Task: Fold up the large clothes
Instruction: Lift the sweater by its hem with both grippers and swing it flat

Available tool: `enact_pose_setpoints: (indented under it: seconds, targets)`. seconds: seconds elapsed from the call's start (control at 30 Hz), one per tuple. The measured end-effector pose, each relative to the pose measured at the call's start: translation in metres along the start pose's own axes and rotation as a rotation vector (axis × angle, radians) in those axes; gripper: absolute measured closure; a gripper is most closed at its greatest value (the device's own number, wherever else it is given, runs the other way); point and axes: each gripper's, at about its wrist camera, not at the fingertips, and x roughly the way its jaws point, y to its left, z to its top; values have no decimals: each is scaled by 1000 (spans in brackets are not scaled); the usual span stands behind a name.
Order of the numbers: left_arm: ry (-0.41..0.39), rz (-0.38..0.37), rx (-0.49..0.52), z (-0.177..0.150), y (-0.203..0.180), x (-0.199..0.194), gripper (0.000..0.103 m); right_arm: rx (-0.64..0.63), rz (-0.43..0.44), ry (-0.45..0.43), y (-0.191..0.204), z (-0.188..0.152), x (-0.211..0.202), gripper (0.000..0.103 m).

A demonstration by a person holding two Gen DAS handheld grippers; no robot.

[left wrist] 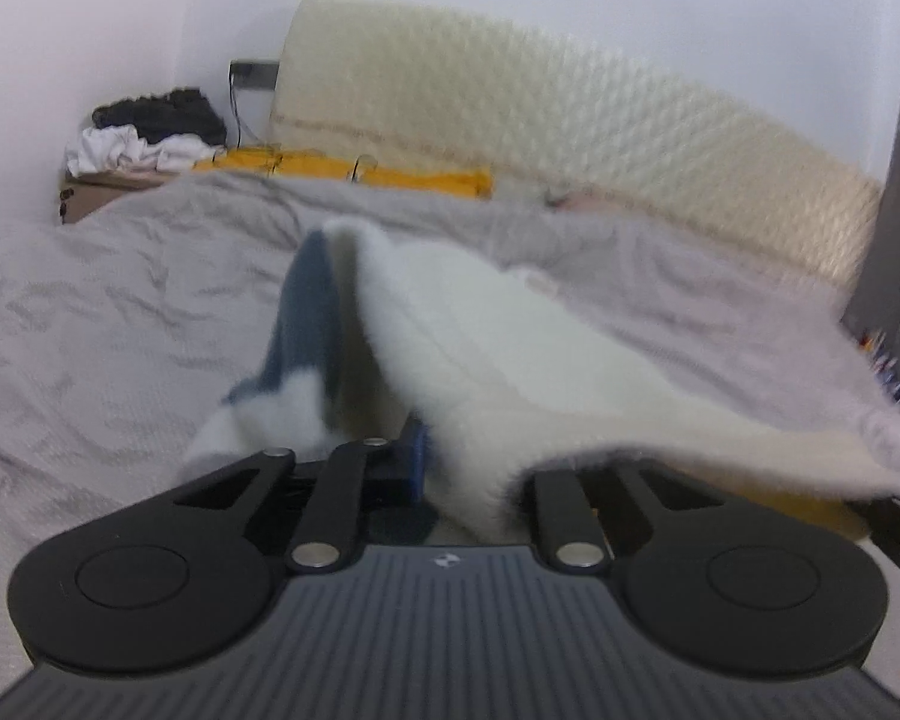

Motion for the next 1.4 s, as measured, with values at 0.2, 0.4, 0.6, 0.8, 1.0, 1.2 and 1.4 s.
enact_pose_setpoints:
  seconds: [0.2,0.4,0.6,0.8,1.0,1.2,1.4]
  targets:
    - [-111,-52,-48,41,17,-65,92,-18,26,-100,26,45,-45,91]
    - [-249,-69,-60,127,31,-126,93,-6,110,-202,58,143,-74,91]
    - [-341,-102,-63,230,30,-181,93,61,179,-259,81,247,-89,91]
    - [-452,-124,-42,308,28,-226,93,37,219,-348,102,320,-101,92]
    - [-552,-186,-64,361,30,-281,94,-45,248,-450,115,377,-146,92]
    - [-636,-243,5,406,21,-345,94,-19,290,-539,109,418,-196,92]
    - [-692,-289,62,440,3,-390,94,-62,272,-618,100,449,-221,92]
